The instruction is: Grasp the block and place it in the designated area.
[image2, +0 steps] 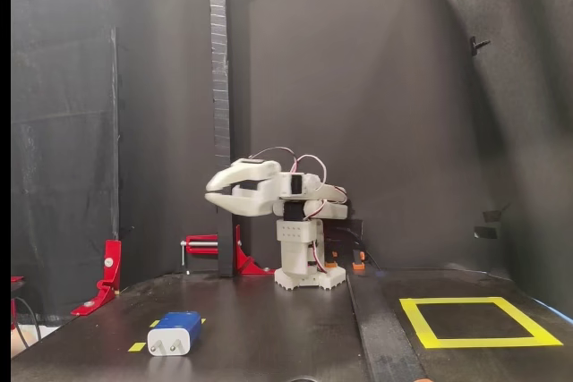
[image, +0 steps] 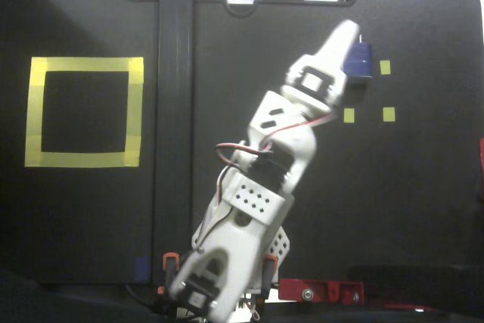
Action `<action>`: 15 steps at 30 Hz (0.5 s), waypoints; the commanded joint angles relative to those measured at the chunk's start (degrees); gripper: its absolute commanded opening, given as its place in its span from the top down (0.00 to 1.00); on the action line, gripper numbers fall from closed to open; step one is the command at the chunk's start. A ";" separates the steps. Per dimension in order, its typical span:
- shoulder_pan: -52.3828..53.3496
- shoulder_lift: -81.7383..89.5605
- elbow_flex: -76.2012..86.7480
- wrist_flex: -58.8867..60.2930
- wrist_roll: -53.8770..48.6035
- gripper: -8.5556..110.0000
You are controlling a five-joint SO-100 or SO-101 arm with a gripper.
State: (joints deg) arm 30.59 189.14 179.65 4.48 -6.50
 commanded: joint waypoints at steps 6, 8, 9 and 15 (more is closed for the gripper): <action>5.36 0.18 0.35 1.67 -0.44 0.93; 5.36 0.00 0.35 1.67 -0.44 0.93; 5.36 -0.35 0.35 1.23 -0.44 0.93; 4.66 -9.93 -6.59 2.72 -0.35 0.93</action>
State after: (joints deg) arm 35.60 183.52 178.33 6.33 -6.50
